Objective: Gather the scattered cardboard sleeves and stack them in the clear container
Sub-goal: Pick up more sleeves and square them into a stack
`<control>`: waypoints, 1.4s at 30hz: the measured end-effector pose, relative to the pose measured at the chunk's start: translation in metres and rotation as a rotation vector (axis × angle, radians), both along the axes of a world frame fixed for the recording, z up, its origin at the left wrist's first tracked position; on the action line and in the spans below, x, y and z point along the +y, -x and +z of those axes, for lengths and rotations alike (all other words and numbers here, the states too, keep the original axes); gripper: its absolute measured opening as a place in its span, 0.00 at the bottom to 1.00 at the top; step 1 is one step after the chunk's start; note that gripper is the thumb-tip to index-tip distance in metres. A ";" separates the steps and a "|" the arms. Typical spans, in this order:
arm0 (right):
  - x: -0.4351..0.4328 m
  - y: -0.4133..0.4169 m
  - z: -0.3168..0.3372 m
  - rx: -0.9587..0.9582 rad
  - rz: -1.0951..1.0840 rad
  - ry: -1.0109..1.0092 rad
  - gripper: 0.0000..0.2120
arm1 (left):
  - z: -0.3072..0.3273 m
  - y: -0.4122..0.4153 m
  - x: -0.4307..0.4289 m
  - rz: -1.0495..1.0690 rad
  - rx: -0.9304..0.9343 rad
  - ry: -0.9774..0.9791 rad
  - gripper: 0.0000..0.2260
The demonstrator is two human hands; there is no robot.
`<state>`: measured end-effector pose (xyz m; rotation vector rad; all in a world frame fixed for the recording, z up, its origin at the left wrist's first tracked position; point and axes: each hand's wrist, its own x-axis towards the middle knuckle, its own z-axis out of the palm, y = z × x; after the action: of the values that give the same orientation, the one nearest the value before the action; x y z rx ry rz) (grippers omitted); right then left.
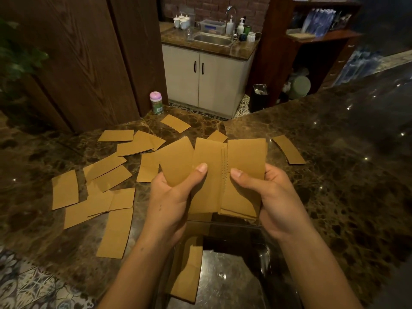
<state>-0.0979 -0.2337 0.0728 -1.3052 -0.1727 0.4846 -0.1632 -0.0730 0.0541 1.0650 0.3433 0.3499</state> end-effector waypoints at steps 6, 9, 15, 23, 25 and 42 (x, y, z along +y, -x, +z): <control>0.007 0.004 -0.003 -0.133 -0.156 0.080 0.11 | -0.008 0.002 0.000 0.086 0.084 -0.347 0.10; 0.010 0.006 -0.005 -0.352 -0.202 0.249 0.10 | -0.008 0.000 -0.004 0.128 0.078 -0.559 0.13; -0.001 -0.007 -0.002 -0.250 -0.086 -0.003 0.11 | 0.003 0.001 -0.002 0.008 0.211 -0.018 0.09; -0.027 -0.023 0.005 -0.975 0.403 0.347 0.18 | 0.019 0.006 0.010 -0.343 0.210 0.383 0.20; -0.031 -0.026 0.007 -0.991 0.459 0.471 0.24 | 0.020 0.007 0.011 -0.365 0.184 0.338 0.16; -0.019 -0.034 0.026 -0.317 0.367 0.318 0.13 | 0.008 0.015 0.015 -0.289 0.163 -0.163 0.19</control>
<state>-0.0637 -0.2528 0.0985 -1.6694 -0.6282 0.6305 -0.1781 -0.0583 0.0621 1.2881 0.3041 0.0317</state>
